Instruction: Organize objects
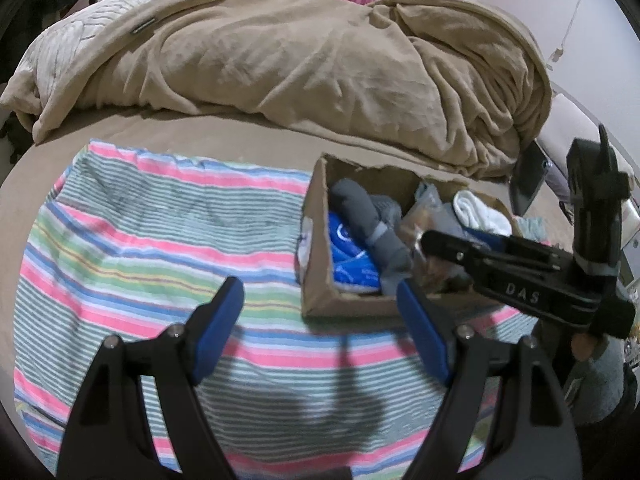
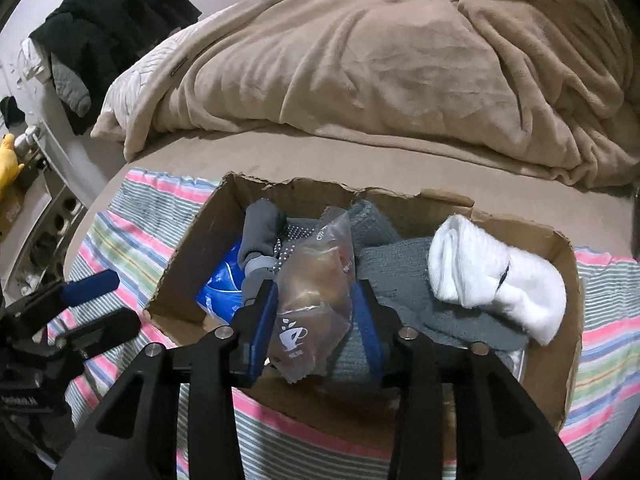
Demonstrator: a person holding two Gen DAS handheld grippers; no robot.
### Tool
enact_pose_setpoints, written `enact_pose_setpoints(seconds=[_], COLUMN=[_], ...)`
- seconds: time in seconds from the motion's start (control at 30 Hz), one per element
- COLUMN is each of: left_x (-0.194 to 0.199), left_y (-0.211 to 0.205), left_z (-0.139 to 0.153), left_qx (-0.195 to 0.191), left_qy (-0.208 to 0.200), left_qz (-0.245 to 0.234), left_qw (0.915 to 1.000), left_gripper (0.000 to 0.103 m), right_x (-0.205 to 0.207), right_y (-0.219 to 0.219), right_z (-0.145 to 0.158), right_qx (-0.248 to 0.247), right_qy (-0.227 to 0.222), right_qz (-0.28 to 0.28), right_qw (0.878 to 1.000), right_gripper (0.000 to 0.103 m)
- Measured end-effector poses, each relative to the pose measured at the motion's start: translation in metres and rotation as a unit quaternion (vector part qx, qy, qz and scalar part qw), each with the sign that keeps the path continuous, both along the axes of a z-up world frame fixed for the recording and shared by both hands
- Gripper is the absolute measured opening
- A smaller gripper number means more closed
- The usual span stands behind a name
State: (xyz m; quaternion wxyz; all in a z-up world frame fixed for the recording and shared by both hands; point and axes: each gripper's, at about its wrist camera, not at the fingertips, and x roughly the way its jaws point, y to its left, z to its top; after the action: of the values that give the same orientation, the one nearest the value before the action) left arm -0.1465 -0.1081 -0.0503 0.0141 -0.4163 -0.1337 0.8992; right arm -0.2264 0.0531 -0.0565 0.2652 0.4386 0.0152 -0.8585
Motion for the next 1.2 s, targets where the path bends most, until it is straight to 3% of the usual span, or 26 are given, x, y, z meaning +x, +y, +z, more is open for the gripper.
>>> enact_pose_setpoints(seconds=[0.07,0.13,0.73,1.2], left_x=[0.004,0.008,0.048,0.087], left_y=[0.002,0.004,0.040,0.071], left_z=[0.002,0.004,0.027,0.019], left_qx=[-0.002,-0.003,-0.026,-0.046], left_qy=[-0.001,-0.001,0.000,-0.023], left_qz=[-0.001,-0.001,-0.010,-0.017], left_qw=[1.0000,1.0000,0.9996,0.9986], left_gripper=[0.080,0.080,0.080,0.081], right_x=[0.003,0.009,0.067,0.118], right_y=[0.001,0.004,0.046,0.064], right_z=[0.002,0.005,0.028,0.028], right_qx=[-0.005,-0.006,-0.005,0.006], right_qy=[-0.001,0.003,0.010,0.009], right_qz=[0.001,-0.001,-0.026,-0.033], right_qw=[1.000,1.000,1.000,0.999], right_gripper=[0.065,0.073,0.079,0.079])
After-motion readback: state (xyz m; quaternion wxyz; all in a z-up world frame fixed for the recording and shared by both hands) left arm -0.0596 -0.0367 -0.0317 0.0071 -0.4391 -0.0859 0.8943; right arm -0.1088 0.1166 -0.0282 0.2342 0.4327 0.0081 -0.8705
